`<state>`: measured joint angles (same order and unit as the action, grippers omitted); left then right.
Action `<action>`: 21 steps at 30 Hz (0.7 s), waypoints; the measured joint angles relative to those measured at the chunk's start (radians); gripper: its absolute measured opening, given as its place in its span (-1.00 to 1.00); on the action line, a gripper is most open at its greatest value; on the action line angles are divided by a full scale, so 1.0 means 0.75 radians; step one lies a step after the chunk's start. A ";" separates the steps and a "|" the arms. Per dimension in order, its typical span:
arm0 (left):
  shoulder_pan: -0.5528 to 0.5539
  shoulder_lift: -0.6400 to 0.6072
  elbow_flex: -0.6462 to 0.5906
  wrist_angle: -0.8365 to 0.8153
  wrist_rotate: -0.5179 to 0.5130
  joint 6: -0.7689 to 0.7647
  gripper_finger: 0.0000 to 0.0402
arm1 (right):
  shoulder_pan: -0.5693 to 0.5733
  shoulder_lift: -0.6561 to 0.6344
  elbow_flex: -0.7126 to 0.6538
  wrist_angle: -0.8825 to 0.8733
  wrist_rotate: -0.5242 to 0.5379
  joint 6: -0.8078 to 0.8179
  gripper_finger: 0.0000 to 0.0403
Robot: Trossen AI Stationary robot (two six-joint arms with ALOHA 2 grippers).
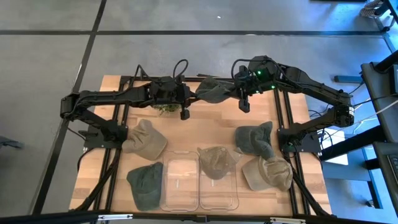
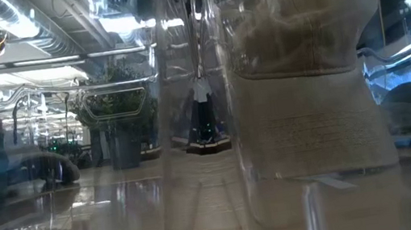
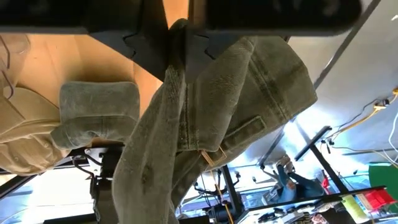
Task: Pick & Place hat
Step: Put the top black cap into the left transparent bin
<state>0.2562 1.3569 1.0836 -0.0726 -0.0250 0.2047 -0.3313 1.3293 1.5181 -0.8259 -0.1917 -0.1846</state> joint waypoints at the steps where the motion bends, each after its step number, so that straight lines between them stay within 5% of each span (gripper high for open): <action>1: 0.000 -0.006 0.000 0.004 0.000 0.001 -0.90 | 0.000 0.000 0.000 0.001 0.005 0.000 -0.92; 14: -0.041 -0.167 0.012 -0.007 0.005 -0.035 -0.98 | 0.000 0.001 0.000 0.022 0.019 -0.050 -0.75; 21: -0.100 -0.178 0.249 -0.225 0.052 -0.046 -0.98 | 0.000 0.001 0.000 0.012 0.067 -0.139 -0.66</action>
<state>0.1811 1.2237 1.2705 -0.2412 0.0138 0.1703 -0.3313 1.3296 1.5181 -0.8167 -0.1416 -0.2891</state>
